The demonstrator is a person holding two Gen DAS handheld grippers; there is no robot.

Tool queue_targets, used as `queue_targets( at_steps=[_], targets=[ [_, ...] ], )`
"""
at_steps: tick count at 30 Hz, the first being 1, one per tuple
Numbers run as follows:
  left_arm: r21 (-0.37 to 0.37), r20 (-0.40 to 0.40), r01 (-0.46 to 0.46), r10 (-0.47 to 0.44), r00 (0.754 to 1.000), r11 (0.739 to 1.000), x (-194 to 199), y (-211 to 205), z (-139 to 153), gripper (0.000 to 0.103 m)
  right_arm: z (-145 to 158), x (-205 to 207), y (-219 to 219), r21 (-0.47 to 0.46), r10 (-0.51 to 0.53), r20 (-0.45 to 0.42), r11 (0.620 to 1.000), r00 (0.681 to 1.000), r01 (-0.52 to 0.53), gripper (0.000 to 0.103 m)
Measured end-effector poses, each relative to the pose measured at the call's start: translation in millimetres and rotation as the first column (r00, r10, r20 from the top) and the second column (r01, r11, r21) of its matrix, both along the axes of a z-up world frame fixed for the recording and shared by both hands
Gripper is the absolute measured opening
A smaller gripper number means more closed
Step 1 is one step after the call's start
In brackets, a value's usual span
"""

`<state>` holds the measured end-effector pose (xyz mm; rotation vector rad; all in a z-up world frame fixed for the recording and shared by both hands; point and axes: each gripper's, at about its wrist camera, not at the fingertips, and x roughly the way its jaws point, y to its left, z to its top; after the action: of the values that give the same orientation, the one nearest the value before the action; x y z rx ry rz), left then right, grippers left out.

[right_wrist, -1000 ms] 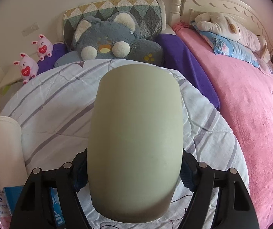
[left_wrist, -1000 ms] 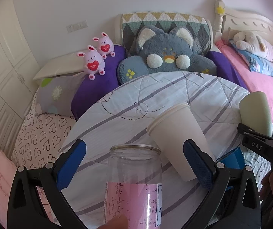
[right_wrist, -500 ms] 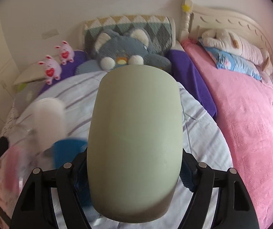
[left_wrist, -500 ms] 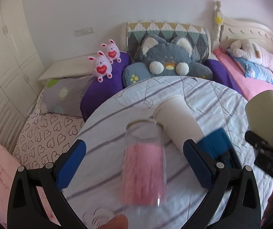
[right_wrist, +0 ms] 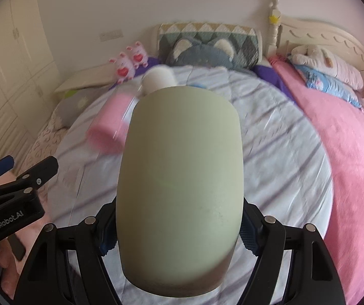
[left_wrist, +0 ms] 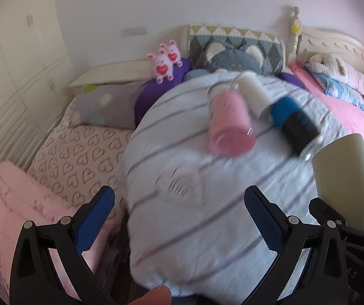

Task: Flip cup upright
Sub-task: 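Lift the pale green cup with the right tool and carry it toward the left tool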

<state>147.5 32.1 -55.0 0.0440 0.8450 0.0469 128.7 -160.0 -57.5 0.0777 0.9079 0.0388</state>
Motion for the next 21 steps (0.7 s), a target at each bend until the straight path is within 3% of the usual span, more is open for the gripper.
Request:
queue_targets(
  at_steps=[9,21],
  targets=[
    [0.006,-0.035,-0.045,0.045,0.998,0.999,-40,24,-40,0.103,-50,-26,15,0.011,0.016,-0.029,1.000,0.999,-0.016,0.077],
    [0.010,0.004,-0.042,0.042,0.999,0.999,-50,14,-18,0.103,-29,-35,16,0.002,0.050,0.014,0.999,0.999,-0.050,0.080]
  ],
)
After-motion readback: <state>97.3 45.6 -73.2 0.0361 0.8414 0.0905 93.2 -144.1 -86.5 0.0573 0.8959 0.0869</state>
